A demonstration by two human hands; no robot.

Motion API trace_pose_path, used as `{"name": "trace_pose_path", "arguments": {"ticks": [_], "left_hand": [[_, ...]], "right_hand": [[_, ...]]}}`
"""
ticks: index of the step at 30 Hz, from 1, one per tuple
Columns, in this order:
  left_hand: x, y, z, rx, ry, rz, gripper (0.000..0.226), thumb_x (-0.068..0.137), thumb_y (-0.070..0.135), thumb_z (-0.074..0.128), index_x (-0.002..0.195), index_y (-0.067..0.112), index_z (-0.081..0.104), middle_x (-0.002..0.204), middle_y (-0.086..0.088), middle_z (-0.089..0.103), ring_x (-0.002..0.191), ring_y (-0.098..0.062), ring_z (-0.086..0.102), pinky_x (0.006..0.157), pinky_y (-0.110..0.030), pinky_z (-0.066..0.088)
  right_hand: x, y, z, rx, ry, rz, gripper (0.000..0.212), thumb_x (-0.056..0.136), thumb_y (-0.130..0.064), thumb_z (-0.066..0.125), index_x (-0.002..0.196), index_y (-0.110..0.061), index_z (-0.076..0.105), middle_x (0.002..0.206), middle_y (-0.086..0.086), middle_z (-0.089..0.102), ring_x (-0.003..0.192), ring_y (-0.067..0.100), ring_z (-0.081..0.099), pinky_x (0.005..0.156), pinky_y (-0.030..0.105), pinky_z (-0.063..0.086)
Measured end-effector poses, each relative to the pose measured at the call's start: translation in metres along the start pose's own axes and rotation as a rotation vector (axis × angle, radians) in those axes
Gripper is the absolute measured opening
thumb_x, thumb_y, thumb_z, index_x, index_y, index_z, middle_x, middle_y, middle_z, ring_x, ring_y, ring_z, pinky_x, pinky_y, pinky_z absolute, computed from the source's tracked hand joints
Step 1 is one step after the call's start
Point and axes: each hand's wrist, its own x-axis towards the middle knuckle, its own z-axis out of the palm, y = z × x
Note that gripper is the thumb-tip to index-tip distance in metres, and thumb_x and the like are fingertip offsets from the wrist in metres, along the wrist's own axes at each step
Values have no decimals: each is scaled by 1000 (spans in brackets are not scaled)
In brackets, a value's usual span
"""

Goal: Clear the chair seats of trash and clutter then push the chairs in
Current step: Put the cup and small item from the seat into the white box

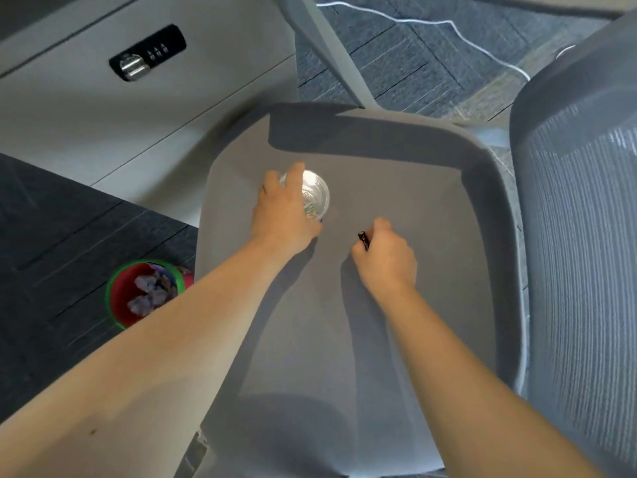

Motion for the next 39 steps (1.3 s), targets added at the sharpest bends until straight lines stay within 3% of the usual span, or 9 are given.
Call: {"name": "trace_pose_path", "arguments": {"ticks": [4, 8, 11, 15, 19, 24, 27, 35, 39], "left_hand": [[-24, -6, -29, -116, -21, -13, 83, 72, 18, 73, 140, 23, 25, 139, -14, 30, 123, -34, 42, 96, -34, 40], [-62, -13, -82, -201, 8, -16, 82, 76, 22, 70, 142, 28, 22, 137, -10, 30, 118, -32, 45, 80, -26, 36], [-94, -20, -131, -240, 58, 1, 78, 76, 24, 70, 140, 28, 24, 137, -9, 29, 117, -32, 46, 84, -31, 42], [-141, -41, -202, -258, 145, 50, 84, 75, 24, 70, 143, 28, 21, 139, -6, 29, 120, -28, 43, 74, -26, 42], [-195, -79, -269, -242, 214, 68, 86, 76, 25, 70, 145, 22, 18, 140, -8, 27, 118, -29, 47, 89, -26, 40], [-264, -145, -340, -220, 258, 22, 91, 75, 27, 72, 146, 23, 15, 143, -7, 27, 122, -30, 44, 98, -34, 41], [-295, -182, -376, -280, 313, -41, 87, 73, 24, 74, 142, 16, 20, 143, -10, 29, 125, -29, 42, 102, -37, 39], [-330, -247, -447, -330, 493, -91, 82, 74, 28, 74, 140, 16, 26, 141, -11, 27, 119, -31, 45, 98, -35, 40], [-312, -258, -473, -360, 532, -91, 84, 75, 34, 72, 142, 16, 24, 144, -10, 27, 125, -30, 40, 101, -36, 38]], "right_hand": [[-15, -20, -18, 14, 37, -41, 19, 92, -14, 44, 108, -3, 48, 109, 19, 64, 99, 40, 58, 68, 34, 36], [-46, -62, -52, 10, 65, -165, 18, 93, -15, 44, 106, -3, 49, 109, 19, 64, 99, 39, 59, 75, 40, 46], [-77, -102, -80, 56, 104, -266, 16, 93, -15, 46, 104, -5, 52, 107, 16, 64, 98, 35, 58, 70, 35, 39], [-132, -161, -106, 85, 166, -407, 13, 92, -14, 49, 100, -6, 56, 101, 13, 66, 89, 29, 56, 69, 30, 38], [-195, -220, -107, 66, 197, -549, 16, 91, -14, 51, 100, -3, 59, 105, 15, 65, 97, 31, 58, 80, 37, 44], [-268, -289, -88, 24, 206, -668, 18, 92, -14, 52, 104, -4, 60, 110, 14, 63, 100, 30, 58, 74, 31, 40], [-304, -330, -78, -18, 211, -740, 19, 91, -11, 53, 106, -3, 61, 112, 15, 63, 102, 31, 57, 81, 35, 45], [-341, -413, -67, -42, 270, -847, 19, 91, -11, 52, 105, -2, 61, 110, 17, 61, 97, 30, 56, 72, 26, 35], [-331, -439, -66, -45, 300, -857, 19, 92, -13, 49, 103, -2, 60, 109, 16, 61, 82, 23, 48, 68, 28, 35]]}}
